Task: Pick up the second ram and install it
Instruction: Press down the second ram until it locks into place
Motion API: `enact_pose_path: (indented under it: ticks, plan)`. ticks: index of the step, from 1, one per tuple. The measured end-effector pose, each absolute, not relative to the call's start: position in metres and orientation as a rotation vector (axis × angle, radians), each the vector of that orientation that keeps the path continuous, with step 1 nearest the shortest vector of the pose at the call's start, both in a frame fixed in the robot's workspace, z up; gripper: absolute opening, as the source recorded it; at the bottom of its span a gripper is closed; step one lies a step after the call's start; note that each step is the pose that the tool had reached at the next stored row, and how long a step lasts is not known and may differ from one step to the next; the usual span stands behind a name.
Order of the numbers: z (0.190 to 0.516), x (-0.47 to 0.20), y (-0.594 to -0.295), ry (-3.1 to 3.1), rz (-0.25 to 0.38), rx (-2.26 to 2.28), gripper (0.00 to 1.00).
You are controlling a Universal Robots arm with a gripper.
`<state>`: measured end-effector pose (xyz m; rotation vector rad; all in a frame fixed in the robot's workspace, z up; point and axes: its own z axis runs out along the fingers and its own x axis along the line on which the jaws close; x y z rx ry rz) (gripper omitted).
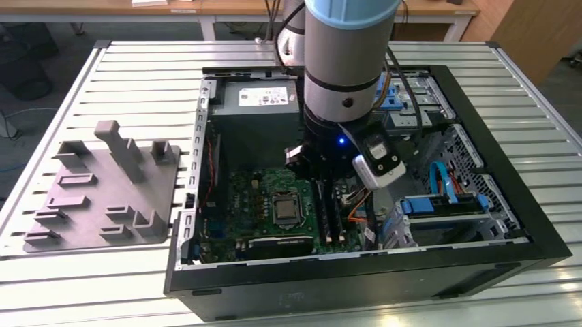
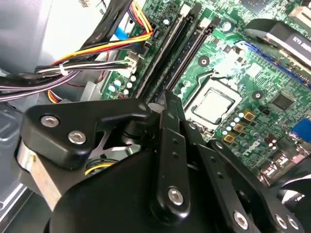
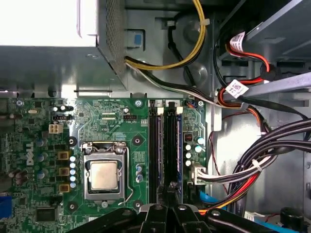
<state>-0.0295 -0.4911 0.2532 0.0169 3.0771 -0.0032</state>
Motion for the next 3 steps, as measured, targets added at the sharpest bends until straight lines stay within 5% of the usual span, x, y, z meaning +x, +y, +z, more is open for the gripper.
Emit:
enact_pose_path:
  ticks: [3]
  plan:
    - [0.2533,-0.0295,-0.4911,3.077,-0.003,0.017,0.1]
